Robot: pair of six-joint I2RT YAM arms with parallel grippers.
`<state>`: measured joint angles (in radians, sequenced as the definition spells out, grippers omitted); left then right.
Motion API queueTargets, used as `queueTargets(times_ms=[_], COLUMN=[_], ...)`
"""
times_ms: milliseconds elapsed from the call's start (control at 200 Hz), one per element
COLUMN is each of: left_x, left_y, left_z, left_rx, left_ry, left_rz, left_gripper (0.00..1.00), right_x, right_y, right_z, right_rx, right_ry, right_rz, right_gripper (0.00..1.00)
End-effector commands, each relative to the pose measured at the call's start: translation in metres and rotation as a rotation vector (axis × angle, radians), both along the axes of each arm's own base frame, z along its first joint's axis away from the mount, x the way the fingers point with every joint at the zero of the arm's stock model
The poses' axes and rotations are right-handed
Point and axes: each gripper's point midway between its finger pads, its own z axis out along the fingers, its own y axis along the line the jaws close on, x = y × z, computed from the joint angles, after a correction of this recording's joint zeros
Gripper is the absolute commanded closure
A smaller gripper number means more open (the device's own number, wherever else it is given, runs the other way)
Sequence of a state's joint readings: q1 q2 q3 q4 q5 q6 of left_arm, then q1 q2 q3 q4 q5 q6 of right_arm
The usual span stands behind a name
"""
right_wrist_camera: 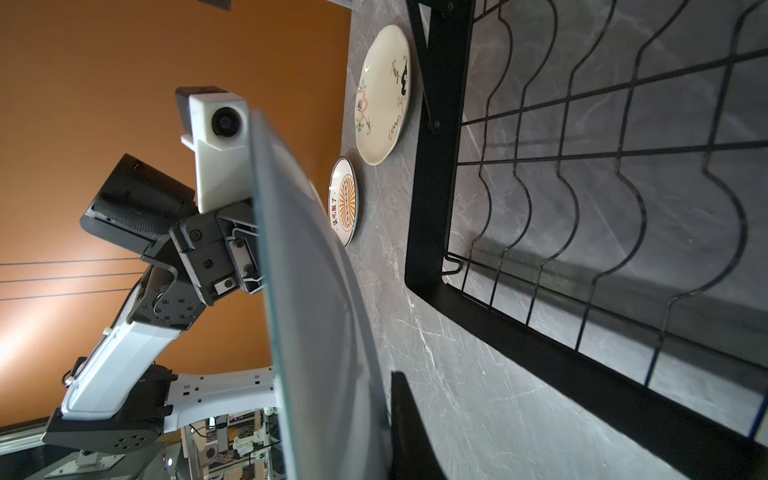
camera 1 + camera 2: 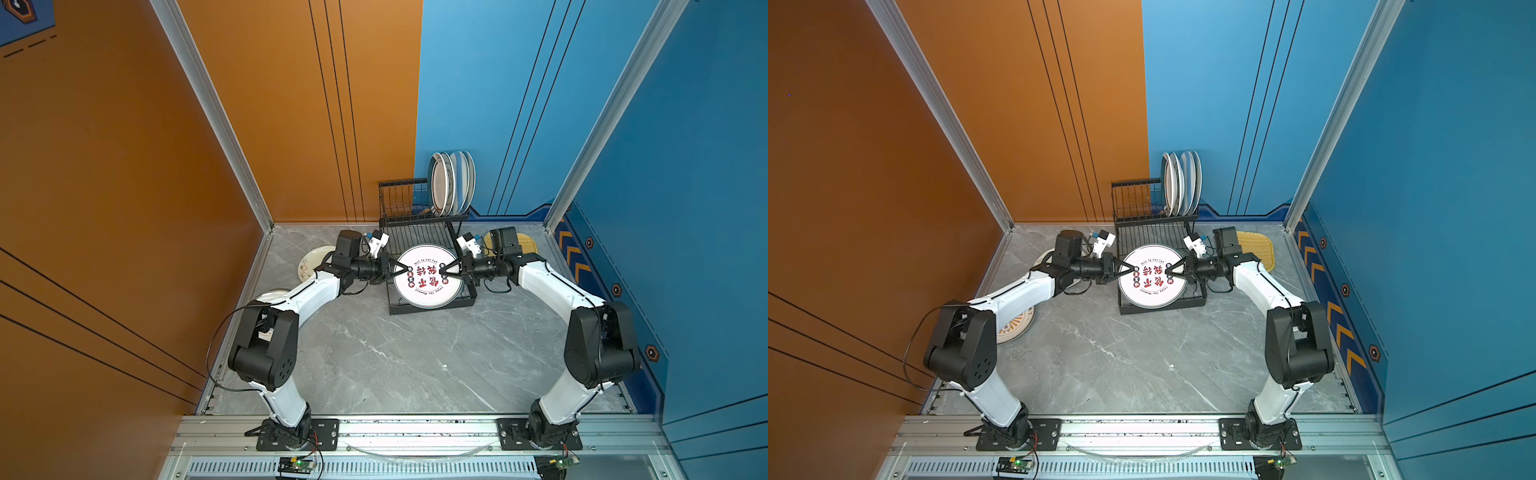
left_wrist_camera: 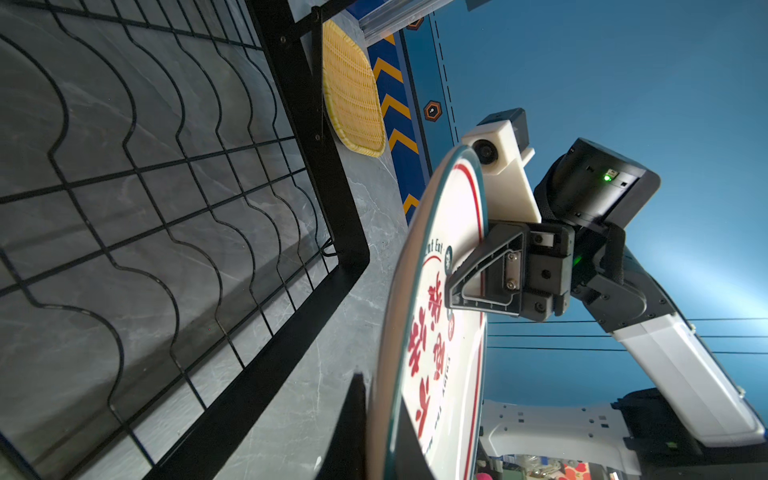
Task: Load plates into a dish rack
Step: Pick up the plate from the bottom-center of the table, then place the plate on the dish rack.
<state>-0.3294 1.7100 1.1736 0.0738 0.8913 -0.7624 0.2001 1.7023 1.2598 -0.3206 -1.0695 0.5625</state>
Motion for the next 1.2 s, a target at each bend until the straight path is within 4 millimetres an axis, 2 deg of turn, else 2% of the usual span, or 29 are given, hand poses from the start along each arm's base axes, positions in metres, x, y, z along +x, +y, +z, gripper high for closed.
queueTargets(times_ms=[0,60,160,280,430,651,686,891,1041,1196], left_x=[-0.001,0.001,0.005,0.01,0.017,0.021,0.022,0.022,0.023,0.021], left_y=[-0.004,-0.001,0.007,0.017,0.033,0.054,0.057,0.07,0.073,0.077], left_z=[0.01,0.008,0.006,0.006,0.001,-0.007,-0.008,-0.015,-0.018,-0.021], left_rx=[-0.011,-0.006,0.006,0.02,0.075,0.217,0.234,0.296,0.318,0.338], left_ry=[-0.059,-0.059,-0.062,-0.068,-0.075,-0.086,-0.09,-0.076,-0.08,-0.079], left_rz=[-0.034,-0.021,0.01,0.053,0.108,0.153,0.156,0.169,0.176,0.179], left_gripper=[0.9,0.71,0.49,0.3,0.17,0.07,0.06,0.03,0.02,0.02], right_x=[0.007,0.009,0.012,0.011,0.019,0.027,0.031,0.044,0.063,0.087], right_y=[0.003,-0.001,-0.009,-0.019,-0.036,-0.049,-0.049,-0.051,-0.046,-0.039], right_z=[0.024,0.025,0.028,0.028,0.044,0.092,0.112,0.168,0.208,0.235], right_rx=[0.044,0.038,-0.001,-0.171,-0.358,-0.578,-0.59,-0.753,-0.832,-0.913], right_ry=[-0.039,-0.044,-0.056,-0.089,-0.152,-0.286,-0.332,-0.483,-0.628,-0.757], right_rz=[0.007,-0.01,-0.043,-0.062,-0.153,-0.268,-0.297,-0.41,-0.524,-0.636], right_gripper=[0.98,1.0,1.0,1.0,1.0,1.0,1.0,1.0,1.0,1.0])
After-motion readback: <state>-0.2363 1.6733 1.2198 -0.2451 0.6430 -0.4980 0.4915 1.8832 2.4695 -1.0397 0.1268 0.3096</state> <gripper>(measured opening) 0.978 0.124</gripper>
